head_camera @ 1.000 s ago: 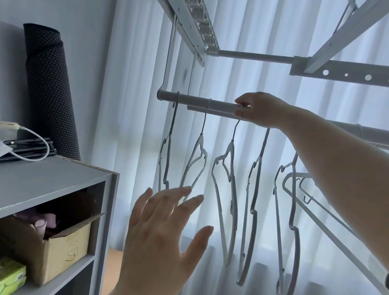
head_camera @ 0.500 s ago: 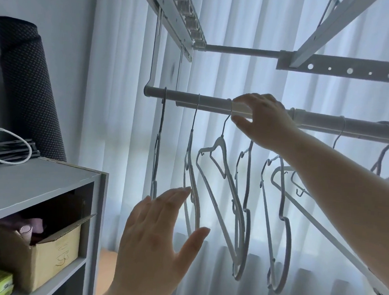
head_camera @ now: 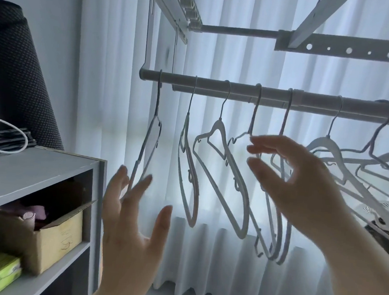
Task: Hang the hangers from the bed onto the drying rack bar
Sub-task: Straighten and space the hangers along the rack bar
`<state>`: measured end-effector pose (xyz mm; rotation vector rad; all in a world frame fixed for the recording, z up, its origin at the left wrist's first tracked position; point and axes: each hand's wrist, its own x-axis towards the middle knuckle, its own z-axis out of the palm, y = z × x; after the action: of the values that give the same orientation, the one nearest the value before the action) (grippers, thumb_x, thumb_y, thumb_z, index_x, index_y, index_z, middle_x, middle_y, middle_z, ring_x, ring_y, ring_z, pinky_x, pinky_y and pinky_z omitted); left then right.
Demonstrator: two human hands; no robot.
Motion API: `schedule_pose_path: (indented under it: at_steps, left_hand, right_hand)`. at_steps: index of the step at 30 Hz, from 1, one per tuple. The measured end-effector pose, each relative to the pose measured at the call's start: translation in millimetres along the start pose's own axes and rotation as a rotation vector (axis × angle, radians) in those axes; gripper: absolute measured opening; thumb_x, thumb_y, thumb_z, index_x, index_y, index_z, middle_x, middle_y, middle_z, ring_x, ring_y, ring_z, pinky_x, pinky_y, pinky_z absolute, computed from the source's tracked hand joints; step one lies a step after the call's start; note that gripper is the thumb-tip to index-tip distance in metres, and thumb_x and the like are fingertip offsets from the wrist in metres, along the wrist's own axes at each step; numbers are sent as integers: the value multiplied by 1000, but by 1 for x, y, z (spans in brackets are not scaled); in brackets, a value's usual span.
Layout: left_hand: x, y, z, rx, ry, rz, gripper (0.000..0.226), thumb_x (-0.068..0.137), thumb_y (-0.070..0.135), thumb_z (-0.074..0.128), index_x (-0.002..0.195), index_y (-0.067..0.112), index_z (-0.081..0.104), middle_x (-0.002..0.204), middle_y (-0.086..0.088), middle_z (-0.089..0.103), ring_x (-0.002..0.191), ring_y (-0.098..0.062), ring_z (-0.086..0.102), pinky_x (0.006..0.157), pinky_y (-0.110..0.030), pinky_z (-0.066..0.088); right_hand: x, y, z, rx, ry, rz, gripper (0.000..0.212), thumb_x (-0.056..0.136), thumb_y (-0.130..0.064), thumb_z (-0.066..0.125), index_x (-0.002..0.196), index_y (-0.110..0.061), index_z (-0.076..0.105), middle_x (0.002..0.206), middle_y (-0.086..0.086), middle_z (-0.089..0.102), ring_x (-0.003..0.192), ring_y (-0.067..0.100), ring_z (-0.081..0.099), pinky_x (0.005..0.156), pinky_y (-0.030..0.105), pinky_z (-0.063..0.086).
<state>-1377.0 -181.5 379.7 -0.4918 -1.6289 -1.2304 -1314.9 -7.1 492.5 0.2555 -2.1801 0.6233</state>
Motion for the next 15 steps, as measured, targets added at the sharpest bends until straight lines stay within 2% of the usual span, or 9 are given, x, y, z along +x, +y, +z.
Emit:
schedule_pose_path:
  at_steps: [1,4,6,7,9,11,12,15]
  left_hand:
    - [-1,0,-3,-5,12,-24,57,79,63,43,124,30,37,140,10,23,127,14,24,100,-18,25]
    - [2,0,-9,50,-3,-129,58,79,39,54,132,30,31,134,8,35,114,5,36,97,-22,30]
    - [6,1,-11,66,-74,-272,57,86,20,62,136,21,34,126,3,47,107,-3,46,95,-27,35]
    - [7,1,-11,90,-121,-320,51,87,14,59,134,15,40,120,1,54,105,-11,52,93,-28,38]
    - [7,3,-11,182,-182,-326,37,88,16,54,124,7,53,108,-4,65,104,-24,60,88,-32,43]
    - [8,8,-12,215,-180,-339,33,89,17,53,119,4,58,103,-10,69,104,-28,62,87,-32,45]
    - [9,10,-12,217,-175,-349,33,89,16,53,119,3,58,102,-11,69,104,-27,62,87,-33,46]
    - [8,11,-15,244,-181,-361,33,89,14,53,119,1,57,103,-12,69,104,-29,63,87,-39,49]
  right_hand:
    - [-10,1,2,31,18,19,22,81,-39,56,102,-45,55,98,-30,55,107,-3,49,84,4,31]
    - [-35,4,11,103,85,66,20,73,-48,51,90,-57,45,93,-40,47,95,-27,41,80,-12,24]
    - [-48,8,14,154,139,118,23,66,-53,47,87,-61,43,89,-48,43,94,-35,33,79,-15,21]
    - [-54,10,16,180,156,138,24,64,-56,44,88,-61,43,91,-52,42,96,-35,33,80,-14,21]
    - [-64,14,19,212,203,131,27,63,-57,40,89,-59,45,97,-58,38,100,-34,32,82,-15,19]
    - [-73,18,20,249,225,140,29,63,-55,39,88,-53,52,101,-59,35,103,-34,30,83,-15,18]
    - [-77,19,21,263,226,163,36,62,-55,38,94,-51,53,102,-59,34,105,-33,30,84,-14,19]
    - [-88,21,20,276,233,182,46,60,-55,38,107,-58,39,106,-61,32,110,-22,33,87,-4,25]
